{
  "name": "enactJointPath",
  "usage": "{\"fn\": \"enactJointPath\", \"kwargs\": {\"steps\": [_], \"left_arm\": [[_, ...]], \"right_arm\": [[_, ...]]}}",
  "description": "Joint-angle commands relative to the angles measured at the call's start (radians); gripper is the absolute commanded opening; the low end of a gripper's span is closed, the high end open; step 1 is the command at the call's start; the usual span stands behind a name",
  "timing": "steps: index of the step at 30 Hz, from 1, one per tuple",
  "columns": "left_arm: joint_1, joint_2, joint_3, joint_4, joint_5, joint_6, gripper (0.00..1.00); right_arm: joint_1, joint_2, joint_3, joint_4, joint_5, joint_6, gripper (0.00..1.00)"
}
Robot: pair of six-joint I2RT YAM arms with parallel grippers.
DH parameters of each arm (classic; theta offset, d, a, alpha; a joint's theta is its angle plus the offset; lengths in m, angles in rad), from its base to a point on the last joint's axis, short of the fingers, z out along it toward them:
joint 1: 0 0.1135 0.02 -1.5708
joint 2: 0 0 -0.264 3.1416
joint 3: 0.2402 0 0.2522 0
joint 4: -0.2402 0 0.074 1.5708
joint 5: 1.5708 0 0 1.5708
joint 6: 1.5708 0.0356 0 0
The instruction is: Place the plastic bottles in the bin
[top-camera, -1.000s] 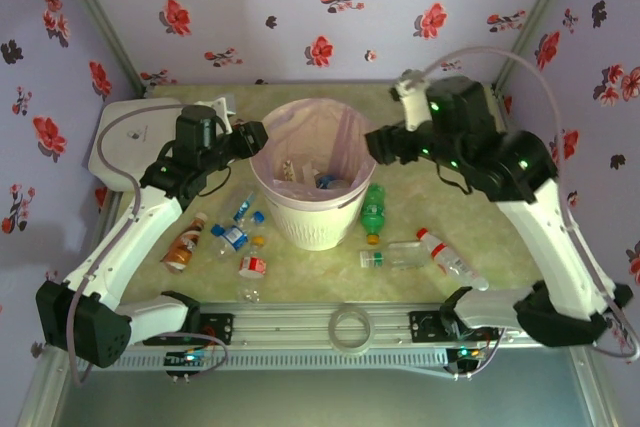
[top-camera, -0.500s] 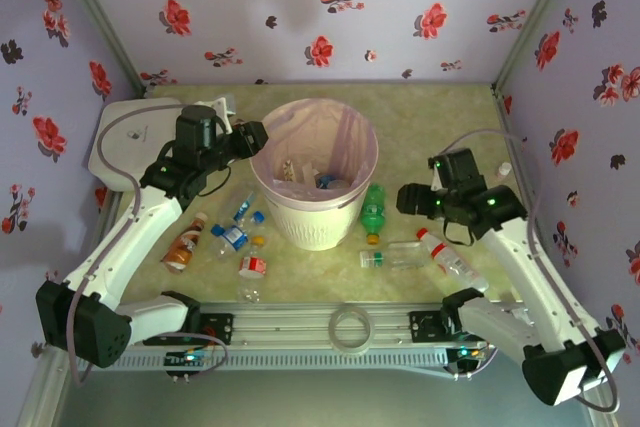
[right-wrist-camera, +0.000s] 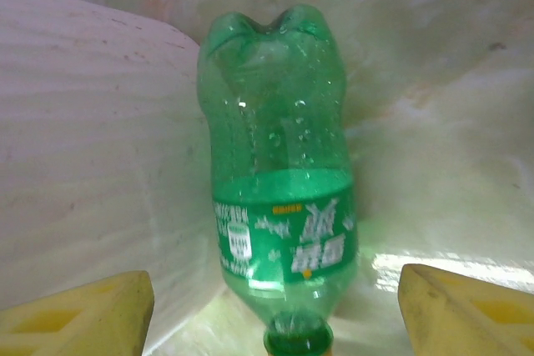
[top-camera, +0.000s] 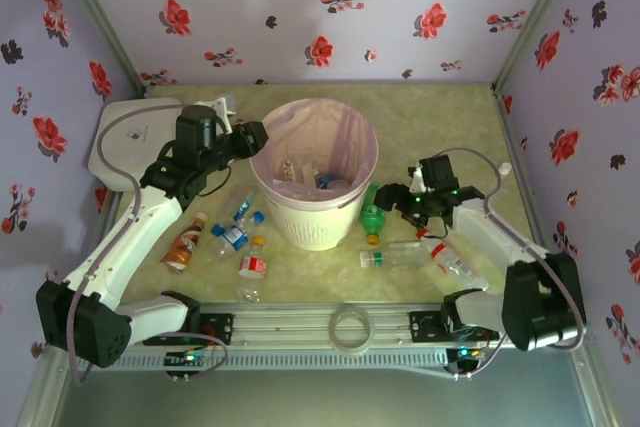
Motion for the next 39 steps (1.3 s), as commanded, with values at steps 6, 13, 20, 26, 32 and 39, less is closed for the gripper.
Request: {"fn": "enactJointPath", "kwargs": {"steps": [6, 13, 20, 26, 32, 39], "left_arm": [[0.005, 0.017, -0.018, -0.029, -0.004, 0.002, 0.39], [0.006, 0.019, -0.017, -0.027, -0.005, 0.003, 0.39], [0.006, 0.022, -0.013, -0.028, -0.004, 0.003, 0.39], [0.006, 0.023, -0.008, -0.038, -0.004, 0.008, 0.39], [0.005, 0.030, -0.004, -0.038, -0.004, 0.009, 0.39], [0.006, 0.032, -0.004, -0.041, -0.004, 0.012, 0.39]], "right_arm": [[-0.001, 0.164, -0.050, 0.255, -0.129, 0.081, 0.78], [0.029, 0.236, -0.050, 0.279, -0.089, 0.076, 0.79], [0.026, 0.309, -0.046, 0.274, -0.054, 0.055, 0.73], [0.017, 0.244, 0.001, 0.160, -0.014, 0.004, 0.61], [-0.021, 0.106, 0.094, -0.058, 0.076, -0.075, 0.57], [-0.048, -0.071, 0.287, -0.314, 0.241, -0.189, 0.55]]}}
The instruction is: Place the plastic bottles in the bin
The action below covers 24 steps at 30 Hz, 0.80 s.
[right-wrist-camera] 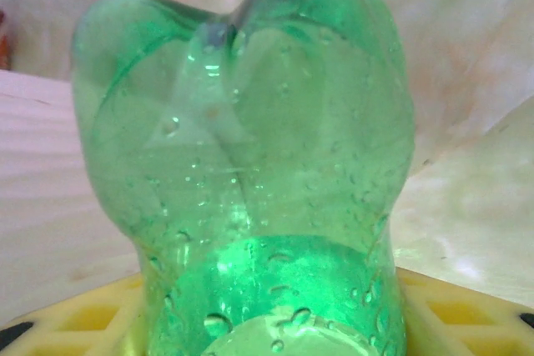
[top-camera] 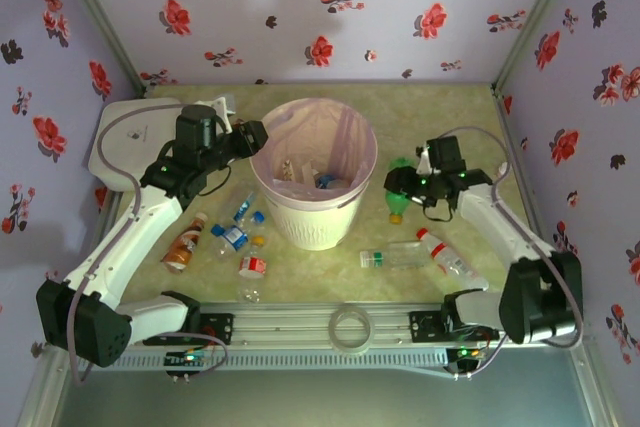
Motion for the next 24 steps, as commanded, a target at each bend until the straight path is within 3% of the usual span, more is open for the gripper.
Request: {"fn": "enactJointPath", "kwargs": {"steps": [1, 6, 14, 24], "left_arm": [[0.005, 0.028, -0.005, -0.046, -0.004, 0.014, 0.39], [0.005, 0.025, -0.003, -0.046, -0.004, 0.016, 0.39], [0.006, 0.025, -0.002, -0.044, -0.004, 0.018, 0.39], [0.005, 0.018, -0.005, -0.040, -0.004, 0.019, 0.39]], "right_arm": [[-0.008, -0.067, 0.117, -0.184, 0.122, -0.095, 0.54], [-0.008, -0.136, 0.291, -0.304, 0.193, -0.149, 0.51], [0.020, -0.115, 0.605, -0.423, 0.180, -0.220, 0.47], [0.339, 0.135, 0.990, -0.467, 0.231, -0.311, 0.35]]}}
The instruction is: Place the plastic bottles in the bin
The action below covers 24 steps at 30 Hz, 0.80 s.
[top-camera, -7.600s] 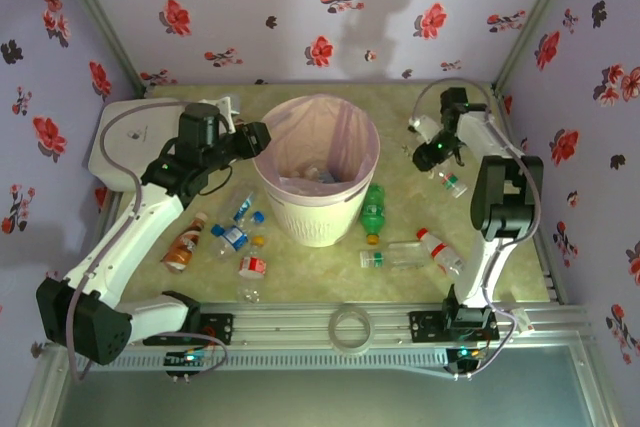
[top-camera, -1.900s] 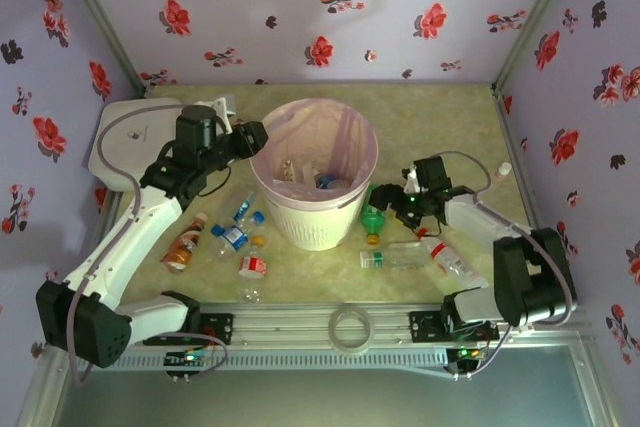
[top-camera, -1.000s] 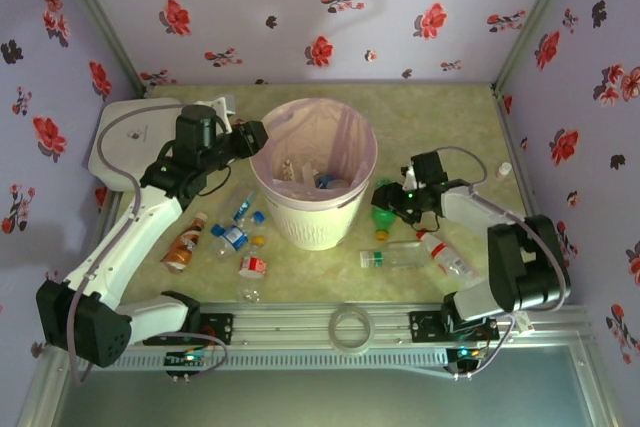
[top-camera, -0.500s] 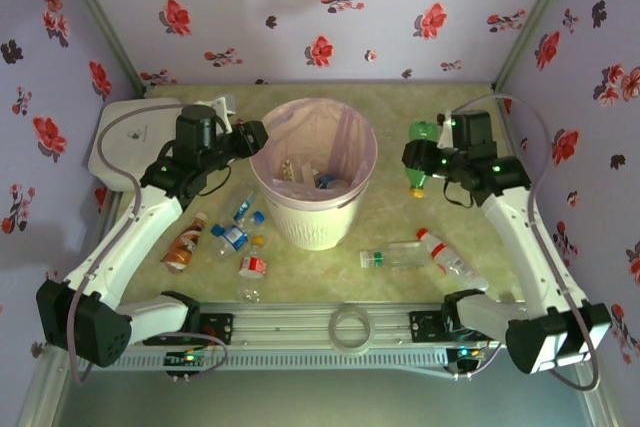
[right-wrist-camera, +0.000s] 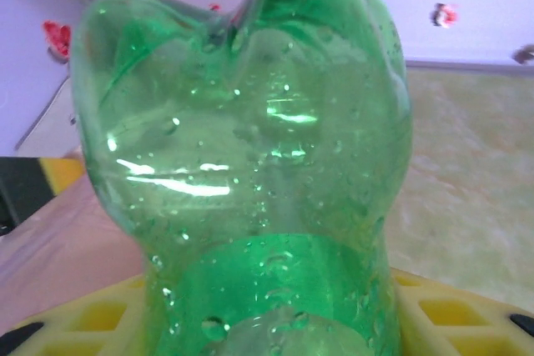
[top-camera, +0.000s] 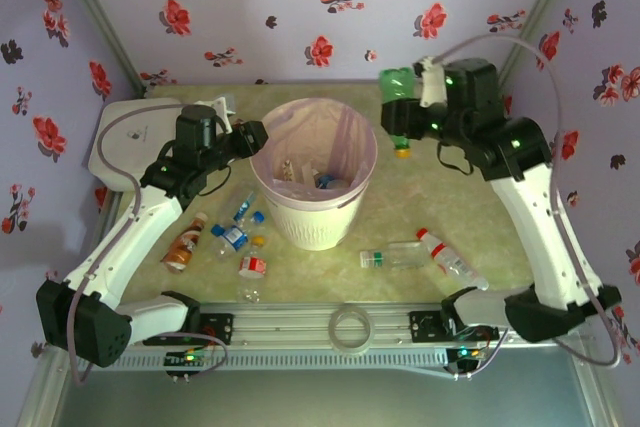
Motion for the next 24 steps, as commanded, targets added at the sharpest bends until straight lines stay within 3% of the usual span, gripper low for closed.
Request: {"fn": "enactJointPath", "kwargs": {"steps": [1, 6, 10, 17, 24], "left_arm": [[0.006, 0.018, -0.004, -0.040, -0.004, 0.018, 0.39], [0.006, 0.024, 0.006, -0.039, -0.004, 0.016, 0.39], [0.006, 0.022, 0.003, -0.035, -0.005, 0.011, 0.39], [0.006, 0.018, 0.009, -0.037, -0.004, 0.014, 0.39], [0.005, 0.019, 0.006, -0.032, -0.004, 0.008, 0.39]], "right_arm": [[0.103, 0.097, 0.104, -0.039, 0.034, -0.056, 0.34], [0.261, 0.280, 0.250, -0.069, 0.038, -0.092, 0.35], [0.322, 0.393, 0.316, -0.106, 0.063, -0.111, 0.34], [0.363, 0.505, 0.322, -0.158, 0.063, -0.124, 0.35], [0.364, 0.530, 0.211, -0.110, 0.088, -0.116, 0.35]]}}
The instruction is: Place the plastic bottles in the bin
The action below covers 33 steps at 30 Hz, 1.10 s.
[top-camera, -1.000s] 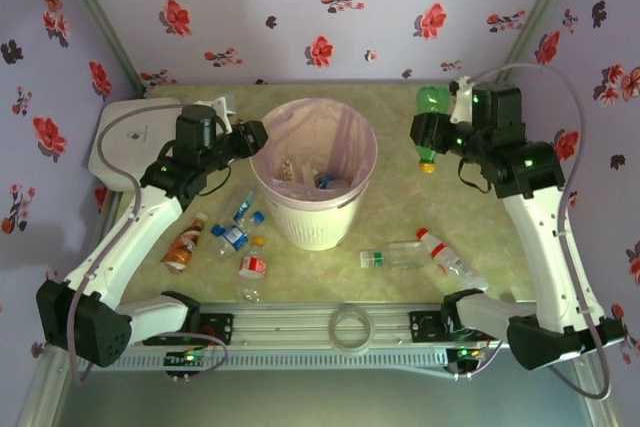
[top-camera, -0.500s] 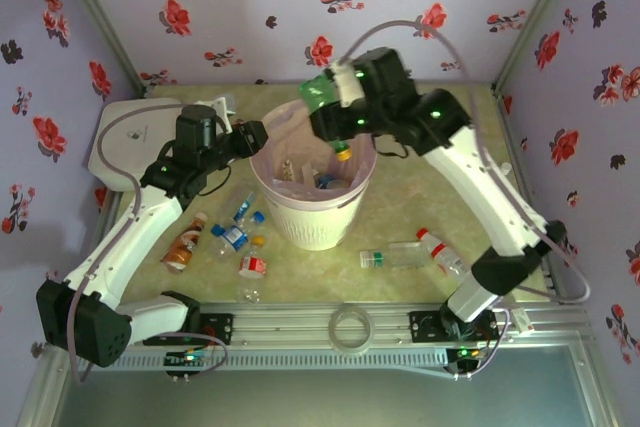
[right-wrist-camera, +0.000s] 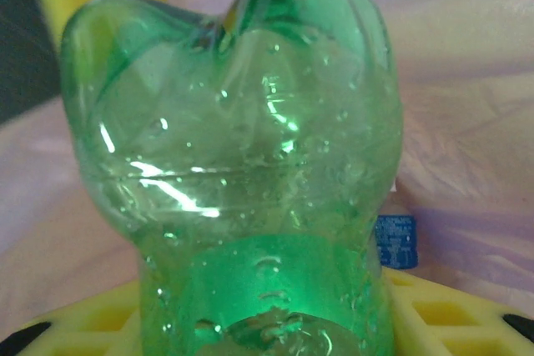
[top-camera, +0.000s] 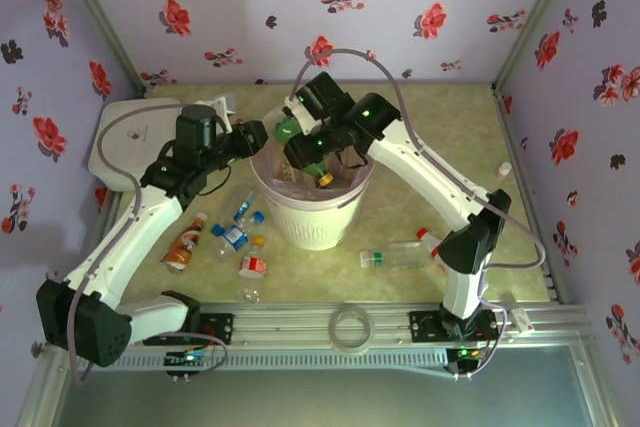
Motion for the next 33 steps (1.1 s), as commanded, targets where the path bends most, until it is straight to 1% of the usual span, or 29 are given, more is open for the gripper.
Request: {"fn": "enactJointPath", "kwargs": {"steps": [1, 12, 20, 23, 33], "left_arm": [[0.006, 0.020, 0.006, -0.035, -0.004, 0.009, 0.39], [0.006, 0.010, 0.001, -0.035, -0.005, 0.010, 0.39], [0.006, 0.011, 0.007, -0.044, -0.004, 0.012, 0.39], [0.005, 0.012, 0.010, -0.044, -0.004, 0.011, 0.39], [0.006, 0.013, 0.016, -0.047, -0.005, 0.011, 0.39]], "right_arm": [[0.006, 0.018, -0.039, 0.014, 0.033, -0.012, 0.34], [0.003, 0.056, -0.167, 0.131, 0.010, 0.011, 0.37], [0.002, 0.072, -0.220, 0.181, 0.013, 0.005, 0.49], [0.001, 0.078, -0.225, 0.184, 0.014, 0.005, 0.52], [-0.020, 0.107, -0.264, 0.198, 0.016, 0.002, 0.55]]}}
